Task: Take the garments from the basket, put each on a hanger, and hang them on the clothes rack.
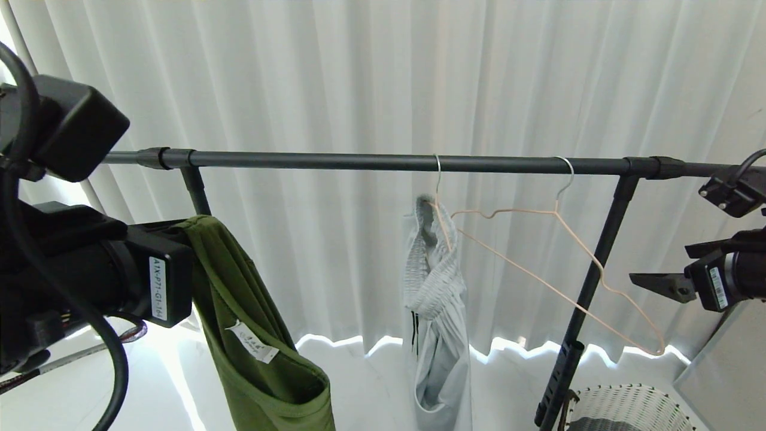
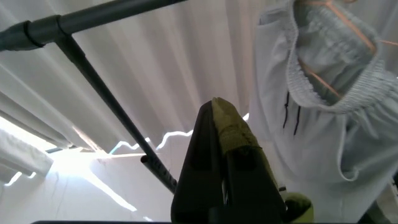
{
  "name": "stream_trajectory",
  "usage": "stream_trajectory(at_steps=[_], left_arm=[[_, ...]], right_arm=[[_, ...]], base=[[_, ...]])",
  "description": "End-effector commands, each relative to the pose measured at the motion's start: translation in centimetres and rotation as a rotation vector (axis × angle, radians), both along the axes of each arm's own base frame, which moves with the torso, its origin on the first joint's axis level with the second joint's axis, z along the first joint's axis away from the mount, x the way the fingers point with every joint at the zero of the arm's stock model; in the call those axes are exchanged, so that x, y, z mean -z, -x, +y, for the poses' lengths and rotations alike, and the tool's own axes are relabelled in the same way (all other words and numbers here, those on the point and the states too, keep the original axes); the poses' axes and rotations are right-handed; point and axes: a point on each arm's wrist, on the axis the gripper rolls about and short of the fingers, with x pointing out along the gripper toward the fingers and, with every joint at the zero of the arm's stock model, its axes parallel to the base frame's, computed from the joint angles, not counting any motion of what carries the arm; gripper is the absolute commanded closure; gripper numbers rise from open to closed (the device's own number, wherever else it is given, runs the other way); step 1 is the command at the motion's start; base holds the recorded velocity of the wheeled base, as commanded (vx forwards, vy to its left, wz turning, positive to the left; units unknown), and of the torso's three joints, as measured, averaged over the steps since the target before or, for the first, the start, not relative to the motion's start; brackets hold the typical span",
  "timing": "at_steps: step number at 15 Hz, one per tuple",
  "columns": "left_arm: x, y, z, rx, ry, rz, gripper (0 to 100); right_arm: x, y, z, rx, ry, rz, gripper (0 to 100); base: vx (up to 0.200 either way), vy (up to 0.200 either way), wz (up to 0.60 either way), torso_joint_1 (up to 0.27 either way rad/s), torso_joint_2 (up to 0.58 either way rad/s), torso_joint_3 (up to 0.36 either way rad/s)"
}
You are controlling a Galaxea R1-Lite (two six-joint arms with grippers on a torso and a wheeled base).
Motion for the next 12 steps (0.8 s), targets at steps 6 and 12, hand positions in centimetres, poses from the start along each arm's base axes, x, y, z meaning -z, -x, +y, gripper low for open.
stream_trajectory(at_steps=[6,12], left_arm=[[0.5,0.2,0.2,0.001,-0.015,0.007,100],[0.4,1.0,1.0,-0.003,-0.004,-0.009,100]], right_arm=[[3.4,-4.6,1.1,-0.087,-0.035,0.13,0],[5.8,-9.5,2.8,-0.15,-0.062,0.122,0]], base=[[0.0,0.0,0.0,0.0,0.0,0.0],[0.0,0.0,0.0,0.0,0.0,0.0]])
